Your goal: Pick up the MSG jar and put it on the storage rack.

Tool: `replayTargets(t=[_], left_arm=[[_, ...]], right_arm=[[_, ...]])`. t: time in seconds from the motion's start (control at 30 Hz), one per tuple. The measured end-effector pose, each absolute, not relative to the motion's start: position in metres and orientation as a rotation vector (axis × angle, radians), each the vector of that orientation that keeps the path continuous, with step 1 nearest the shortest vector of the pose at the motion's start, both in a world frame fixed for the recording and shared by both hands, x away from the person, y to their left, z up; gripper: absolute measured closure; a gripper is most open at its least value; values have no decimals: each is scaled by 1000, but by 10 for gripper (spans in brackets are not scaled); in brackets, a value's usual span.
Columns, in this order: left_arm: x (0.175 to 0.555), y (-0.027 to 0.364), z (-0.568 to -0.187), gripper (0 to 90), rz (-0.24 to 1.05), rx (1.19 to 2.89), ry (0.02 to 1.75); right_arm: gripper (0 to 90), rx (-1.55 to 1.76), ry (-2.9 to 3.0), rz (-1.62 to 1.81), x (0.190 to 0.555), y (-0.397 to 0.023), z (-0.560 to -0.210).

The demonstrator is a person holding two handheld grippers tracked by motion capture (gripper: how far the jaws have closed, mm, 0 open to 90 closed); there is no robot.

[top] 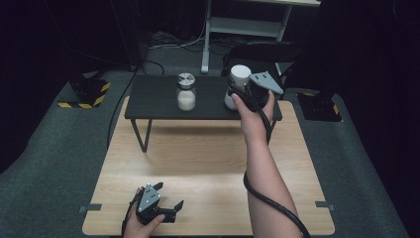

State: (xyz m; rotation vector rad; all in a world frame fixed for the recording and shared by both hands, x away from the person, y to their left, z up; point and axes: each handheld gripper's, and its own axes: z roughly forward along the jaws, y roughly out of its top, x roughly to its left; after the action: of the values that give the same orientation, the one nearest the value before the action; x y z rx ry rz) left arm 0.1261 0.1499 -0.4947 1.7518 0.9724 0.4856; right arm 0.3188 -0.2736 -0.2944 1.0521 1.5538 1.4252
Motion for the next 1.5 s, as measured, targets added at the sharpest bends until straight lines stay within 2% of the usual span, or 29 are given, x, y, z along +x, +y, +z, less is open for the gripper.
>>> replayTargets(t=[0.67,0.97,1.1,1.2,1.5], left_arm=[[127,151,-495,3,479,1748,975],[126,151,-495,3,478,1748,977],[126,151,-495,3,480,1749,976],[126,151,-495,3,479,1749,976],[127,152,-494,3,473,1752,979]], right_arm=[[335,1065,1558,1414,321,-270,-292],[191,1083,1579,1432,322,-275,-286],[58,1076,1583,1420,322,-272,-285],[2,1077,1573,1415,320,-270,-287],[1,1058,1581,1451,313,-275,-289]])
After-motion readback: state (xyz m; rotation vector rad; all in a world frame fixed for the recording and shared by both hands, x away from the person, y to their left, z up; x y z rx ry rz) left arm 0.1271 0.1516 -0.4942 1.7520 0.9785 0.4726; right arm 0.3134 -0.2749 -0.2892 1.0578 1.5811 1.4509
